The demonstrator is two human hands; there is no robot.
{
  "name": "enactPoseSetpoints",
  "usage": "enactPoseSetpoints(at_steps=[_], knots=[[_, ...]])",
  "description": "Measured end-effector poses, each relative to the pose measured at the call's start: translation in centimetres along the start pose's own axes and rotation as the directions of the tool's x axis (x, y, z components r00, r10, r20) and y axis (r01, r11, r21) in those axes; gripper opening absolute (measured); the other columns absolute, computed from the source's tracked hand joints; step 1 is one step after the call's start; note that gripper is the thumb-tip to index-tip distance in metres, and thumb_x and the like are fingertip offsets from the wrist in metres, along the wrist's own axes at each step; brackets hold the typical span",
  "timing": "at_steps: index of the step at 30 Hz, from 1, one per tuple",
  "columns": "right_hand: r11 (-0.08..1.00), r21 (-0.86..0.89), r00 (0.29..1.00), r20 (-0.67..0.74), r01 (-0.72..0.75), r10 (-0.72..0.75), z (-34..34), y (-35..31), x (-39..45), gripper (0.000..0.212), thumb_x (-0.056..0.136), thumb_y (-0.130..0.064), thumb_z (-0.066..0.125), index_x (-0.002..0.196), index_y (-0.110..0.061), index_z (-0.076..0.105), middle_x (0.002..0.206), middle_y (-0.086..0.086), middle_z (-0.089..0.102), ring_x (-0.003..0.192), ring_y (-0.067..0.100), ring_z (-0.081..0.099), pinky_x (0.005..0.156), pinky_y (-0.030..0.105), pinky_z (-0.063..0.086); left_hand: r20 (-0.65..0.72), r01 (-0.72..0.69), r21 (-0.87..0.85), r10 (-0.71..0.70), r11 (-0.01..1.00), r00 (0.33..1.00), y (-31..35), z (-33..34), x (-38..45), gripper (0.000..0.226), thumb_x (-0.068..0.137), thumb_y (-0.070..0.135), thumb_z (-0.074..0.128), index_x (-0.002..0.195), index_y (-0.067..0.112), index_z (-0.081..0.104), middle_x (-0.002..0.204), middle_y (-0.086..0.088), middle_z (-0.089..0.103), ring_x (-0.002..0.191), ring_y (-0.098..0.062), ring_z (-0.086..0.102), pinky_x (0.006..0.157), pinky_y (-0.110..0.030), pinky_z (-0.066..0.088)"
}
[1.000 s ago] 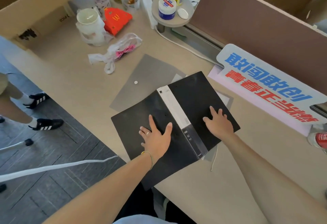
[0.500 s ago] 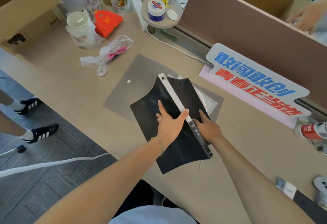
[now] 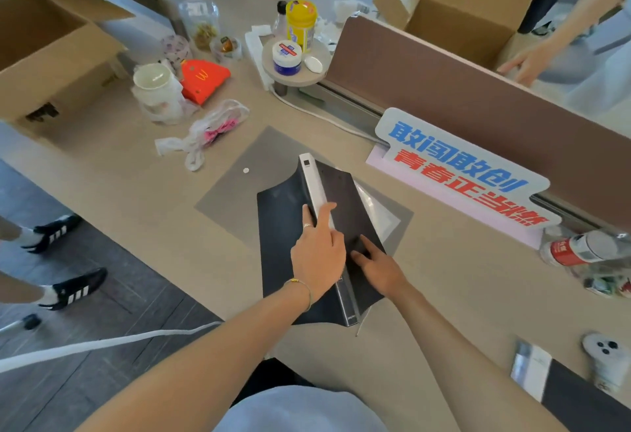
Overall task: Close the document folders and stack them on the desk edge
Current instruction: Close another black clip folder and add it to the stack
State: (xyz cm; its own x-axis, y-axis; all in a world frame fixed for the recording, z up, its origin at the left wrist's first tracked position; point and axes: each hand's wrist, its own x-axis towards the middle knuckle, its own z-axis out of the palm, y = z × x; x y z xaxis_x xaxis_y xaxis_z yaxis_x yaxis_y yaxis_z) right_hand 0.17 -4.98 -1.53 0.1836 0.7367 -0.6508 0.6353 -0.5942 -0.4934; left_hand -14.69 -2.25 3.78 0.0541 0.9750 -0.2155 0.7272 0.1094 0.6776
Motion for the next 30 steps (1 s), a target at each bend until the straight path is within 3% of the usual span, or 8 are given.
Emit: enactPoseSetpoints(at_steps=[5,9,13,15,18,23,27,30], knots=[[0.991,0.126,0.998,-0.057,0.038,-0.031,0.1,-0.3,-1.6,0.057,0.102,-0.047,0.041,0.155,-0.033,0.029,0.158,0.001,0.039,0.142,0.026,0.039,0.117,0.041,0.028,0.023,0.005,-0.002,-0.005,1.0,1.0,0.2,-1.2,-0.5,0.056,0.091,0.029,0.062,0.133,0.045,0.029,0.164,-0.01,0.03,0.092,-0.035,0.072,0.077,-0.045,0.063],[0.97,0.214,0.985,-0.149,0.117,-0.086,0.1,-1.0,-3.3,0.051,0.102,-0.047,0.041,0.151,-0.033,0.037,0.156,-0.004,0.042,0.141,0.024,0.042,0.115,0.04,0.031,-0.004,-0.002,-0.041,0.002,0.999,1.0,0.1,-2.9,-1.4,0.061,0.092,0.023,0.065,0.135,0.046,0.028,0.159,-0.002,0.039,0.104,-0.033,0.069,0.077,-0.042,0.065],[0.941,0.292,0.964,-0.244,0.172,-0.101,0.2,-1.7,-4.7,0.044,0.101,-0.047,0.043,0.145,-0.038,0.043,0.154,-0.005,0.044,0.138,0.024,0.044,0.113,0.041,0.036,0.015,0.026,-0.133,-0.024,0.991,1.0,-1.1,-6.1,-2.1,0.07,0.093,0.013,0.06,0.141,0.051,0.026,0.146,-0.005,0.048,0.081,-0.024,0.069,0.054,-0.03,0.061],[0.924,0.325,0.961,-0.248,0.2,-0.121,0.4,-2.1,-4.9,0.041,0.1,-0.048,0.044,0.141,-0.041,0.044,0.153,-0.006,0.044,0.137,0.021,0.045,0.112,0.04,0.036,0.015,0.049,-0.132,-0.047,0.99,0.999,-1.7,-8.1,-2.2,0.074,0.09,0.009,0.054,0.142,0.054,0.026,0.127,-0.01,0.055,0.067,-0.026,0.066,0.051,-0.039,0.059],[0.924,0.31,0.962,-0.222,0.222,-0.157,1.0,-2.9,-5.0,0.042,0.099,-0.05,0.045,0.14,-0.043,0.043,0.153,-0.008,0.043,0.137,0.02,0.045,0.113,0.039,0.036,0.002,0.073,-0.132,-0.073,0.989,0.997,-2.5,-10.7,-2.3,0.076,0.087,0.006,0.051,0.141,0.055,0.028,0.112,-0.009,0.056,0.063,-0.029,0.065,0.052,-0.045,0.058],[0.932,0.262,0.96,-0.191,0.249,-0.203,1.4,-4.7,-4.9,0.044,0.099,-0.048,0.048,0.142,-0.04,0.044,0.152,-0.007,0.045,0.136,0.021,0.047,0.112,0.04,0.038,-0.056,0.02,-0.252,-0.035,0.968,0.998,-3.5,-13.7,-2.3,0.074,0.089,-0.007,0.053,0.14,0.046,0.041,0.122,-0.008,0.055,0.071,-0.024,0.064,0.048,-0.023,0.052],[0.914,0.302,0.959,-0.172,0.27,-0.226,0.8,-5.4,-5.0,0.046,0.1,-0.042,0.051,0.144,-0.036,0.044,0.153,-0.004,0.045,0.136,0.022,0.048,0.111,0.039,0.039,-0.043,-0.031,-0.389,0.015,0.921,0.999,-3.1,-14.4,-2.4,0.075,0.089,-0.011,0.056,0.138,0.044,0.044,0.143,-0.001,0.043,0.102,-0.029,0.062,0.053,-0.02,0.052],[0.885,0.41,0.974,-0.148,0.221,-0.174,-0.3,-5.3,-5.0,0.046,0.101,-0.039,0.049,0.147,-0.032,0.042,0.154,-0.001,0.044,0.139,0.025,0.045,0.113,0.04,0.036,0.009,-0.019,-0.493,0.027,0.87,1.0,-2.2,-14.1,-2.5,0.077,0.087,-0.014,0.056,0.137,0.043,0.048,0.143,-0.004,0.049,0.088,-0.024,0.064,0.054,-0.019,0.053]])
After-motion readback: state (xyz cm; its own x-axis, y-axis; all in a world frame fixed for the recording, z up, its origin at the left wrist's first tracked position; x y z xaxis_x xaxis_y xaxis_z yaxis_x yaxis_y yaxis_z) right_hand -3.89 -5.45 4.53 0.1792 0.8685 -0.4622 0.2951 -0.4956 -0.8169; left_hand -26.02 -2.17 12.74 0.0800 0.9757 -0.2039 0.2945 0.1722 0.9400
